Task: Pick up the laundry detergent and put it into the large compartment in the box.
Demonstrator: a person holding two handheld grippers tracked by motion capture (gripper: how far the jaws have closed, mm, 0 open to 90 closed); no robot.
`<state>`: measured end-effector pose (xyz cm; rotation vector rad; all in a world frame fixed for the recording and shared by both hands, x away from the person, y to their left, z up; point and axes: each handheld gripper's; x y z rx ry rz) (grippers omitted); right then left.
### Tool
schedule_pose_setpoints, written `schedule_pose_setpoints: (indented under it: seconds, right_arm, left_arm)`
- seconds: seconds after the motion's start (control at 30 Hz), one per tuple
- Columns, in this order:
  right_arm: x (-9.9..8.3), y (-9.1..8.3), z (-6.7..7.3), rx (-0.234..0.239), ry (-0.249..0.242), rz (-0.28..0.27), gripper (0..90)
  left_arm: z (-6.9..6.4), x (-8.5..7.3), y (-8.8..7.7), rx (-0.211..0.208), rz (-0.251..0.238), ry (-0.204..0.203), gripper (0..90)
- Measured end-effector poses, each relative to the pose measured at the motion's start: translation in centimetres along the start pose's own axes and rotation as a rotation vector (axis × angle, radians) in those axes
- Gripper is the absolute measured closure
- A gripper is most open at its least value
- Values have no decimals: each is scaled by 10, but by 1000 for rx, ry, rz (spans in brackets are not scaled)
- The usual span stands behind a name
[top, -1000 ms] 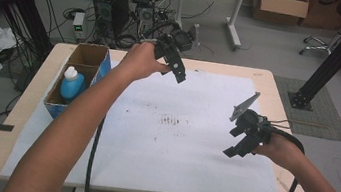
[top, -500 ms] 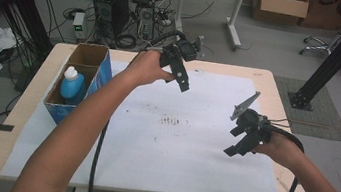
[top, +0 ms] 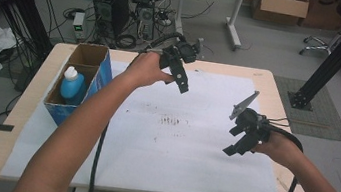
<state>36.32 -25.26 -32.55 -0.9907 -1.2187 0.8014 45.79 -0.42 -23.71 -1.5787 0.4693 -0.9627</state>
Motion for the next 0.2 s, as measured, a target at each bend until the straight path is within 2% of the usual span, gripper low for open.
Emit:
schedule_pose_setpoints:
  seconds: [0.2]
  right_arm:
    - [1, 0, 0, 0, 0, -1, 199]
  left_arm:
    - [2, -1, -2, 0, -3, -7, 201]
Point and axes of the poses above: each handheld gripper's, and its own axes: y roughly forward along the jaws, x roughly out of its top, z roughly to its left, and after that the axes turned 11 degrees about -y, right-handed
